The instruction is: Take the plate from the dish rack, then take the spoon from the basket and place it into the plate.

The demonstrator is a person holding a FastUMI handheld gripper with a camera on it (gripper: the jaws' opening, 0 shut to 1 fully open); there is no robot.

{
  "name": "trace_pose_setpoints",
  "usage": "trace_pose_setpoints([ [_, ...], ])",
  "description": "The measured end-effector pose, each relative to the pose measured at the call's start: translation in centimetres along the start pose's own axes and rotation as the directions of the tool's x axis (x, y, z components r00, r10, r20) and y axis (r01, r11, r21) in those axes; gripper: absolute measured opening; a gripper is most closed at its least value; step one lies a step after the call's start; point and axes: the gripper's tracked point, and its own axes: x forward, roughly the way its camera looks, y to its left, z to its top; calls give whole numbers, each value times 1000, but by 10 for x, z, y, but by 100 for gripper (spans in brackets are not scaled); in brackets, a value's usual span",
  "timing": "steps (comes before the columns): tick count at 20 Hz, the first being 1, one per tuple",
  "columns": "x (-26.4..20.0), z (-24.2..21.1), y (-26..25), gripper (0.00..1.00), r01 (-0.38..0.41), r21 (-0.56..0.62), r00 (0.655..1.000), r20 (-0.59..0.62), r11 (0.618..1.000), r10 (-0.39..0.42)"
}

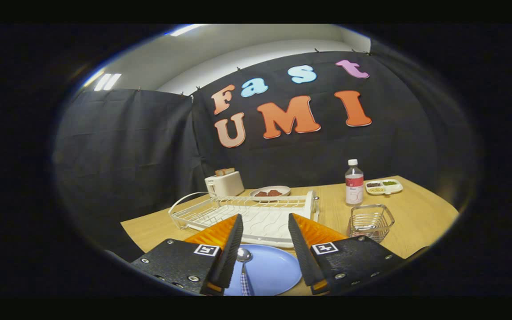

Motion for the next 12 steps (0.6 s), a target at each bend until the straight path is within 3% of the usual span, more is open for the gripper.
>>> trace_pose_setpoints([
  [6,-9,41,-7,78,77,-65,987,145,995,-67],
  [12,-12,61,-20,85,153,-120,971,204,981,-126],
])
